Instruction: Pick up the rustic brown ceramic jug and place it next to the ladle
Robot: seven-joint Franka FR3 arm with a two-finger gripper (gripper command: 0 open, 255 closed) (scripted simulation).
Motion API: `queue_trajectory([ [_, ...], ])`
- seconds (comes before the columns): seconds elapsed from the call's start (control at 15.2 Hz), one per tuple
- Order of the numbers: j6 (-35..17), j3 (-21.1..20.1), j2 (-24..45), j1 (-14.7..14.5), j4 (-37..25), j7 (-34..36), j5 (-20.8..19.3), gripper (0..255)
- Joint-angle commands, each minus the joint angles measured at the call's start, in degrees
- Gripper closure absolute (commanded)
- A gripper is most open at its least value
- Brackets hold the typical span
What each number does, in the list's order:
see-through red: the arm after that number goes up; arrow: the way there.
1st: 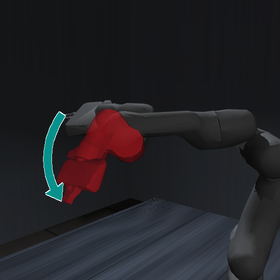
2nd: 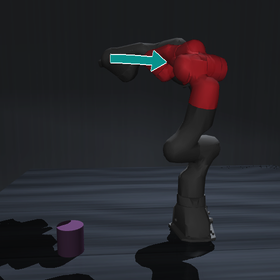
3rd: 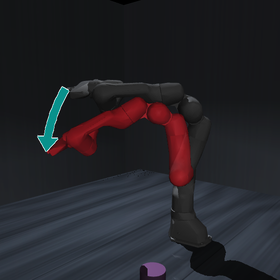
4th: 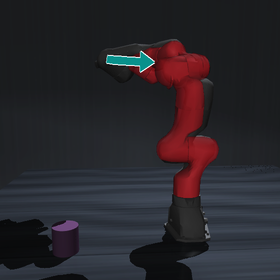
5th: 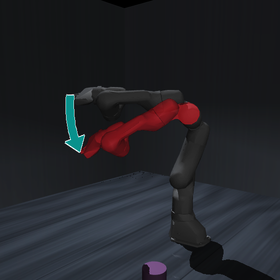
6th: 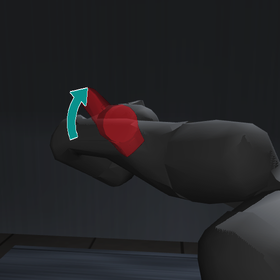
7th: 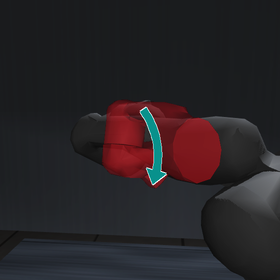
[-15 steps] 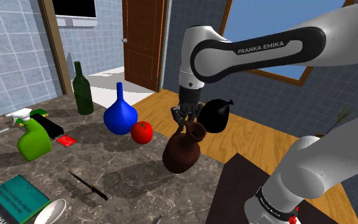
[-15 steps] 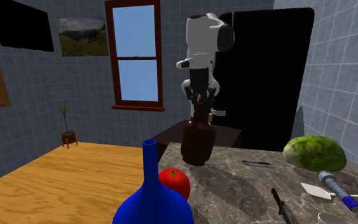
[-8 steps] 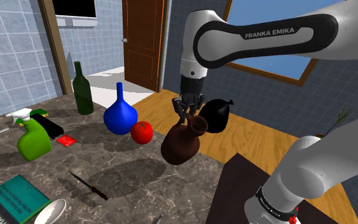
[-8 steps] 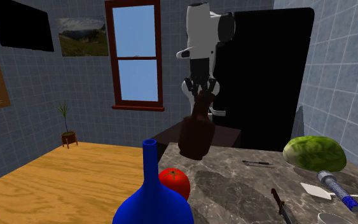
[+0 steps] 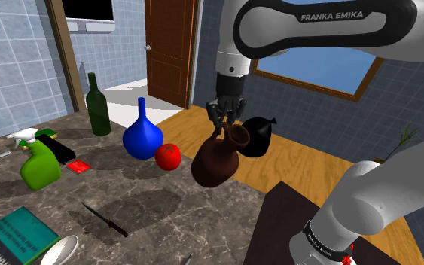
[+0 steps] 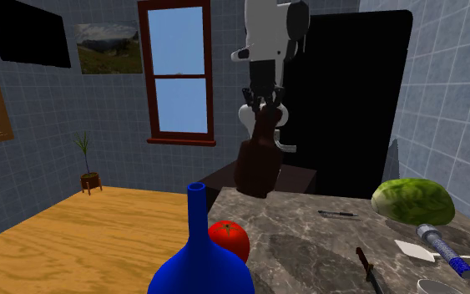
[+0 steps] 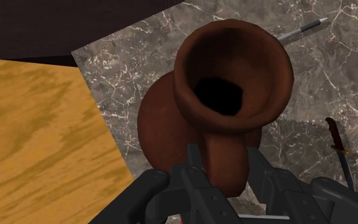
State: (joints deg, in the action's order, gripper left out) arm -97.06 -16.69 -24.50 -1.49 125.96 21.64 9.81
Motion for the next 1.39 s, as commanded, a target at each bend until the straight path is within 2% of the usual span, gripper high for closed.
queue_trajectory([
  [0.0,1.44,0.11,-0.19,0.01,-1.44,0.15,-0.04,255],
  [1.32,16.58,0.96,2.74,0.62,-19.50,1.56,-1.14,255],
])
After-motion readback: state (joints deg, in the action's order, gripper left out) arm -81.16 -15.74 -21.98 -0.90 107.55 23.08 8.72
